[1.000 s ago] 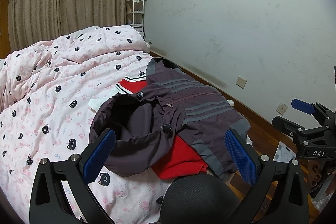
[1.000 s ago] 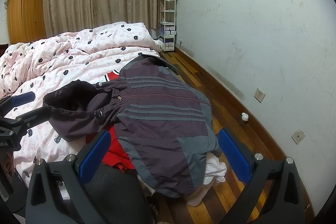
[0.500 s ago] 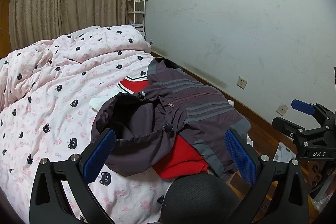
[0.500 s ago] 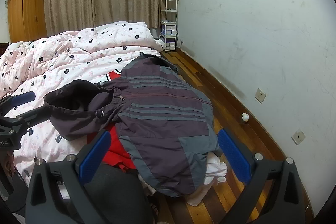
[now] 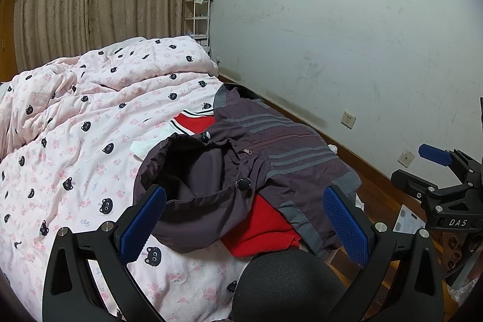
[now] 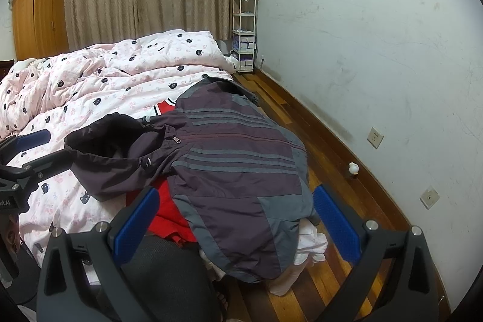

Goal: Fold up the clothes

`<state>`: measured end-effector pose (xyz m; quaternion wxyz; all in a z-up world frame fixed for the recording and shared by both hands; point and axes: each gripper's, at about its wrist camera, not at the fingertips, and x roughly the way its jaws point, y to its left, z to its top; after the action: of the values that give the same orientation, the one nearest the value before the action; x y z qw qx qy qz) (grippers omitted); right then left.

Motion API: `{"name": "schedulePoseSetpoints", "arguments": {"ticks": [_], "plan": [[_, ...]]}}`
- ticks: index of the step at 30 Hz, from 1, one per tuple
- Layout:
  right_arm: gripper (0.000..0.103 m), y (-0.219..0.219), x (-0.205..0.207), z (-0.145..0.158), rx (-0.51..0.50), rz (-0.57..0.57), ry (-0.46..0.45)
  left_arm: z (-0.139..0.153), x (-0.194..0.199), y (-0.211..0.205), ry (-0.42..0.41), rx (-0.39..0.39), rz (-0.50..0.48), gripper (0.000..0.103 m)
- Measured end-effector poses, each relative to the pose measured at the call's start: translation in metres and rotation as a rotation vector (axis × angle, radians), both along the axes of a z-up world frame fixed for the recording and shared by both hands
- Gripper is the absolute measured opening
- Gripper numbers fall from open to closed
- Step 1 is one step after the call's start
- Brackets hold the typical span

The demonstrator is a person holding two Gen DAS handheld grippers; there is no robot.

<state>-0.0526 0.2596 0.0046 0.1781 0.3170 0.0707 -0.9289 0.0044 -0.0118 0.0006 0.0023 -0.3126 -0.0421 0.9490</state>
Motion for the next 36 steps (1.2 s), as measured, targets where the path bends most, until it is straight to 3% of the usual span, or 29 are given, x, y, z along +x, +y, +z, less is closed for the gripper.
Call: {"name": "schedulePoseSetpoints", "arguments": {"ticks": [36], "plan": [[0.103, -0.0082, -0.0005, 0.0001, 0.010, 0.021, -0.004, -0.0079, 0.0031, -0.0064, -0.009, 0.017, 0.001, 0.103]]}}
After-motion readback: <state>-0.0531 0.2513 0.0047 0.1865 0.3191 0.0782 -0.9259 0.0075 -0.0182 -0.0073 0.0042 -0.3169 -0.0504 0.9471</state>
